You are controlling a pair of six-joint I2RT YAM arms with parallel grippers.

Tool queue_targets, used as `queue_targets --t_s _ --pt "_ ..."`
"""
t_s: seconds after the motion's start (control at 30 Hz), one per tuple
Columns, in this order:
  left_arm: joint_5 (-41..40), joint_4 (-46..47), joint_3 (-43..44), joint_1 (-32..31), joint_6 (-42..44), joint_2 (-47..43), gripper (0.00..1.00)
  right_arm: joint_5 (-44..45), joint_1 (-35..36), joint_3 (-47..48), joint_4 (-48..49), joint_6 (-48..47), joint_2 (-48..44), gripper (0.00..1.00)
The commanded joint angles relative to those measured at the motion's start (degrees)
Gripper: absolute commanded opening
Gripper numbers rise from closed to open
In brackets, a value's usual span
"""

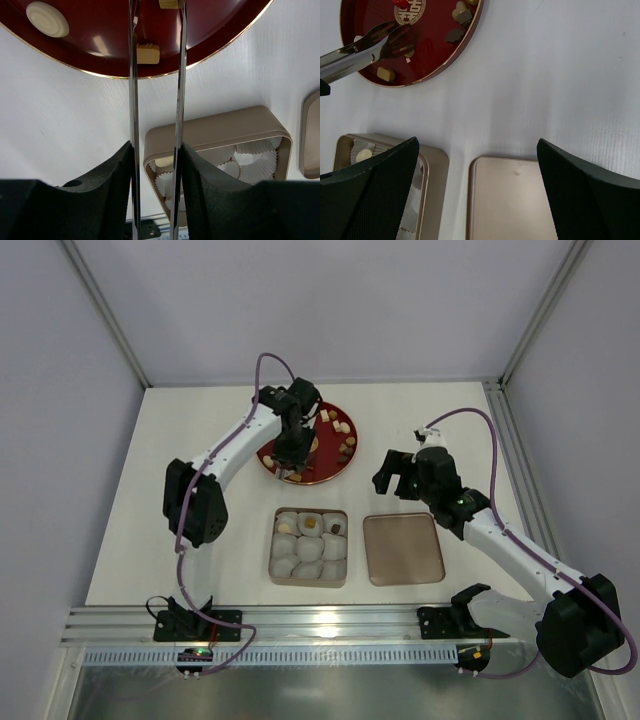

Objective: Pack the chocolate

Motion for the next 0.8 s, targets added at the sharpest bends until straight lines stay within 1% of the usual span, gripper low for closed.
queue_targets --t_s 0.0,0.57,0.77 --pt "0.7 -0.6 0.2 -0.3 -0.4 -3.9 0.41 0.0 0.3 -0.2 2.0 0.0 0.0 1.00" --pt "1.1 -0.5 0.4 -0.8 -0.4 -3.2 0.40 -0.2 0.3 0.1 2.3 -0.1 0.7 1.00" --pt "1.4 -1.0 1.3 -0.8 -0.4 -2.8 0.34 0.0 0.3 0.1 2.2 -0.3 0.4 1.00"
